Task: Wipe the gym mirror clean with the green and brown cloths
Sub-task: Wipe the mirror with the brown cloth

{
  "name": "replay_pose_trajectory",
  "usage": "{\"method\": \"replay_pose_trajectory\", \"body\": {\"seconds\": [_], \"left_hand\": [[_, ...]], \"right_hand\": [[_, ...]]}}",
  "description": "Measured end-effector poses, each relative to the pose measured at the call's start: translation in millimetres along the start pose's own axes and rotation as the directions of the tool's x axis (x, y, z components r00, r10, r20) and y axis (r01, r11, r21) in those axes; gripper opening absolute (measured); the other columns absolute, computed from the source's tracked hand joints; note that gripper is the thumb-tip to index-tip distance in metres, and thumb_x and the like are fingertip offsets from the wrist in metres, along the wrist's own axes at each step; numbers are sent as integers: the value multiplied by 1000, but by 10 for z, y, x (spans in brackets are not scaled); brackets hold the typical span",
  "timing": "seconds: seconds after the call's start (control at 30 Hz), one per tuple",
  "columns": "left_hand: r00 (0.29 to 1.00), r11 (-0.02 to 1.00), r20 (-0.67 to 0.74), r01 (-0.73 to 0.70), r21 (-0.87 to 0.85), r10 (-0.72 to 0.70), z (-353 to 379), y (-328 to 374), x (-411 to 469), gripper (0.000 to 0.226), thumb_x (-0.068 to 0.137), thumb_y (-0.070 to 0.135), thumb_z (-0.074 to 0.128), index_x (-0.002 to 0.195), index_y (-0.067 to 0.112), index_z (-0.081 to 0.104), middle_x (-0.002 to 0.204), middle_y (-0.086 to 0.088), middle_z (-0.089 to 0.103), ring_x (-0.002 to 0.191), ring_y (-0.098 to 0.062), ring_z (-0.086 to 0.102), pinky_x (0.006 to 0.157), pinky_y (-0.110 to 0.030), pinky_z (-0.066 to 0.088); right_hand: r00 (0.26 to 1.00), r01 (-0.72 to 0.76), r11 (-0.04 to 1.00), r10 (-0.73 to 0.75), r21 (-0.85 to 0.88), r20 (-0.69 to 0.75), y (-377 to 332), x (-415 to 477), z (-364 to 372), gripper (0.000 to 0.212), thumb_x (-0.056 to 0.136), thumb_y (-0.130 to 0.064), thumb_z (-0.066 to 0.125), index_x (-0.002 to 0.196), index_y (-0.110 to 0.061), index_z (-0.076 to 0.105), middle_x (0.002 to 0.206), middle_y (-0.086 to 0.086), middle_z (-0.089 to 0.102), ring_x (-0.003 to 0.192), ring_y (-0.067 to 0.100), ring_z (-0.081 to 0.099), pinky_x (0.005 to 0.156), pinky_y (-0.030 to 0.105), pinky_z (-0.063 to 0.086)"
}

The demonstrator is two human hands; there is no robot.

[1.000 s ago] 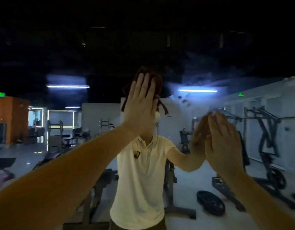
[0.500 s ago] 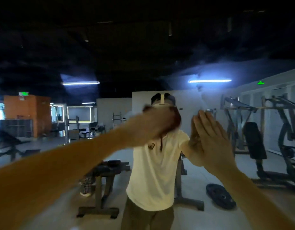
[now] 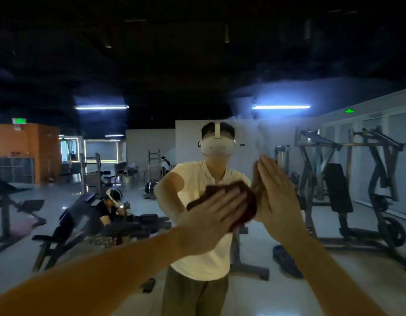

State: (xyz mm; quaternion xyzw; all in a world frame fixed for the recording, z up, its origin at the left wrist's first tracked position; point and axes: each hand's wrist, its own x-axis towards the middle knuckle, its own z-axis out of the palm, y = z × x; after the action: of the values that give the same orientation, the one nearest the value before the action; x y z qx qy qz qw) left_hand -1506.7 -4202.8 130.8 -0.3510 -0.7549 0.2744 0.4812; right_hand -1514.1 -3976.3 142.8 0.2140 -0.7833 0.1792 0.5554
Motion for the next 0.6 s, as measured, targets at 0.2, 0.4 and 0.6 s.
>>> {"method": "replay_pose_trajectory", "body": {"seconds": [0.2,0.4,0.6], "left_hand": [[989,978,-30,-136,157,143,-363,-944,245,72,102,30,53,163,19,17,169,-11,19,158,-30,10,129,-52,8],[813,859,-308,510,-32,-494,-644,-1385,835,62,109,37,25,162,6,17,170,-20,13,159,-36,6,130,-50,6],[988,992,-100,113,-49,-117,122,144,80,76,104,29,43,161,4,-2,169,-23,-6,157,-40,-12,126,-54,-13]], "right_hand": [[991,54,984,-33,-169,127,-89,-113,-130,61,108,-36,29,162,-20,6,172,2,6,160,17,0,127,47,13],[999,-4,991,10,-136,46,-227,-112,-128,73,109,-55,1,160,-9,26,170,7,19,158,17,8,126,47,16],[994,-87,993,93,-82,64,-308,-226,-49,59,111,-46,17,160,-14,25,169,9,22,159,24,14,127,55,19]]}}
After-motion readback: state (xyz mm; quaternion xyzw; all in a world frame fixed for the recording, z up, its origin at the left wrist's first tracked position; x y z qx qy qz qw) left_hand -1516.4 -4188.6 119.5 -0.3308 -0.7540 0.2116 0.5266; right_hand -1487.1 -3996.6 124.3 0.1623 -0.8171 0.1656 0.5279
